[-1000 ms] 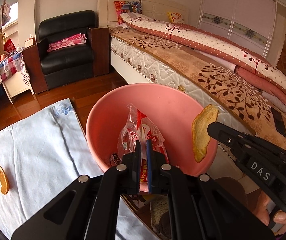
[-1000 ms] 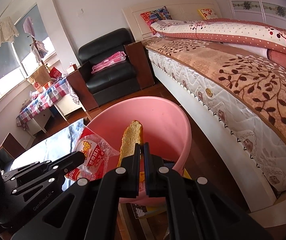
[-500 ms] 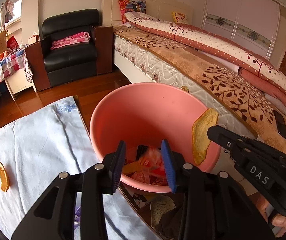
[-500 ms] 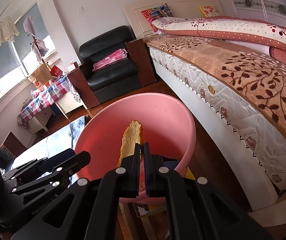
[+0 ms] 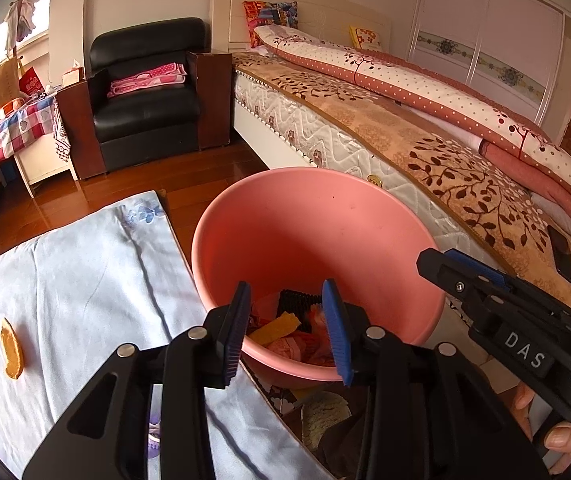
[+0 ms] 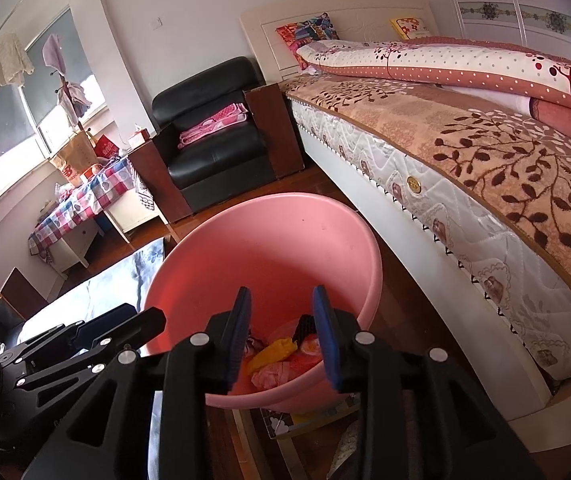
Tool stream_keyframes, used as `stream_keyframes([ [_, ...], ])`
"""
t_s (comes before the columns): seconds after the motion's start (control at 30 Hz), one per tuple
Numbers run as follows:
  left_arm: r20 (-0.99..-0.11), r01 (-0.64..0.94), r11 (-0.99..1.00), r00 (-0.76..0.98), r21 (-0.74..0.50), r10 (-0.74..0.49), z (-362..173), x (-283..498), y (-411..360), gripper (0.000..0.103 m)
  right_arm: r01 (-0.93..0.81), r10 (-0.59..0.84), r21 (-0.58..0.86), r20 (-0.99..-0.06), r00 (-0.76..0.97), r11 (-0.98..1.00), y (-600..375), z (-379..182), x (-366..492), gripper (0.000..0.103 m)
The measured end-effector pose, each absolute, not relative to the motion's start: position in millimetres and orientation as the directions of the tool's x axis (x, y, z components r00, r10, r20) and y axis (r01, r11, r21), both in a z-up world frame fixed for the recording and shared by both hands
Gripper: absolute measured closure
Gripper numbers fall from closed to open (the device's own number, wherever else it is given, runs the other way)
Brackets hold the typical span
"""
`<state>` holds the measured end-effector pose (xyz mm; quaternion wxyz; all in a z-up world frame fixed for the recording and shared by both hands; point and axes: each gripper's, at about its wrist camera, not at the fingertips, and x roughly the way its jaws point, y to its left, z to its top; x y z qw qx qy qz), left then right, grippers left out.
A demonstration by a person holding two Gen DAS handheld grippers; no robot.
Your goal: Collect trash
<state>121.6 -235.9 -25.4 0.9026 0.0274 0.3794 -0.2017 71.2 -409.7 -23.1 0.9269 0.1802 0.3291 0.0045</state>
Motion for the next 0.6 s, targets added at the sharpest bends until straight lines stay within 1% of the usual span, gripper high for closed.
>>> stream_keyframes([
  [0.33, -0.68, 0.384, 0.916, 0.642, -0.116, -0.355, -14, 111, -225, 0.066, 0.084, 0.145, 0.335, -0.602, 0.785, 0.939, -396, -14, 59, 0.07],
  [0.47, -0.667, 0.382, 0.916, 0.652, -0.123, -0.361, -7, 104, -219, 0.066, 0.067, 0.15, 0.325, -0.597, 0.788, 0.944, -387, -9, 54, 0.068],
  [0.6, -0.66, 0.376, 0.919, 0.66, -0.122, -0.358, -1, 98, -213, 0.066, 0.049, 0.156, 0.314, -0.593, 0.79, 0.948, -377, -2, 48, 0.067],
])
